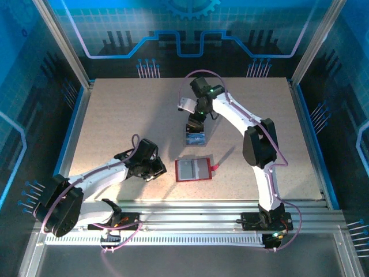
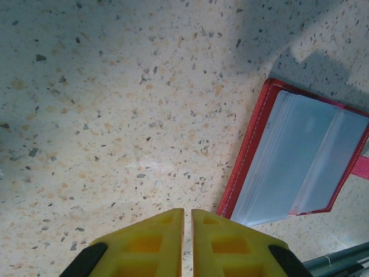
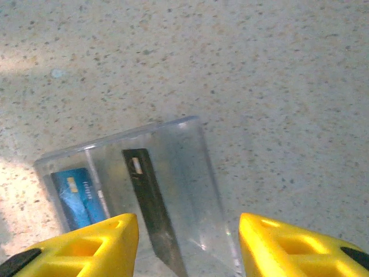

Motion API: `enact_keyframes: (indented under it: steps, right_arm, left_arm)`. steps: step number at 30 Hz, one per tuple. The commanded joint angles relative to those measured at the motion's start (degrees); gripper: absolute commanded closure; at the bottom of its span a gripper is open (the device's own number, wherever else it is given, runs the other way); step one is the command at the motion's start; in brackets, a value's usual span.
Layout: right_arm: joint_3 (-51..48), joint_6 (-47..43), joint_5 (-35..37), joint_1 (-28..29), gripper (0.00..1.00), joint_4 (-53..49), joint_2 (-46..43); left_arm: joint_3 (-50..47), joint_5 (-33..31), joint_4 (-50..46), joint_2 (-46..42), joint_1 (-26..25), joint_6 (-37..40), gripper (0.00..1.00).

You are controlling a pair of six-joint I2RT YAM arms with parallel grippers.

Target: Take the credit cards out of the card holder

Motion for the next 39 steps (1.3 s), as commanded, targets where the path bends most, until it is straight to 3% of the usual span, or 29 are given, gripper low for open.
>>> enact_keyframes:
  steps: [1,21,30,39]
  right_arm:
    - [0.91,1.42,3.13,-0.71,0.50,0.91,0.52]
    - [2.59,-2.26,2.24,0.17,0.50,-3.68,5.64]
    - [0.70,-0.60,1.84,0.60,0.50,-1.78,-1.00]
    - [-8.67,4.84,-0.79,3.02,0.50,0.39,-10.24]
  left_arm:
    - [-0.25,0.31,-0.41,-1.37,0.56,-0.35,0.88]
    - [0.27,0.53,-0.30,-0.31,0.64,-0.35,0.88]
    - [0.43,0.44,0.03,-1.10,0.55,-0.21,0.88]
    - [0.81,0.57,1.70,-1.79,0.52,1.10,0.88]
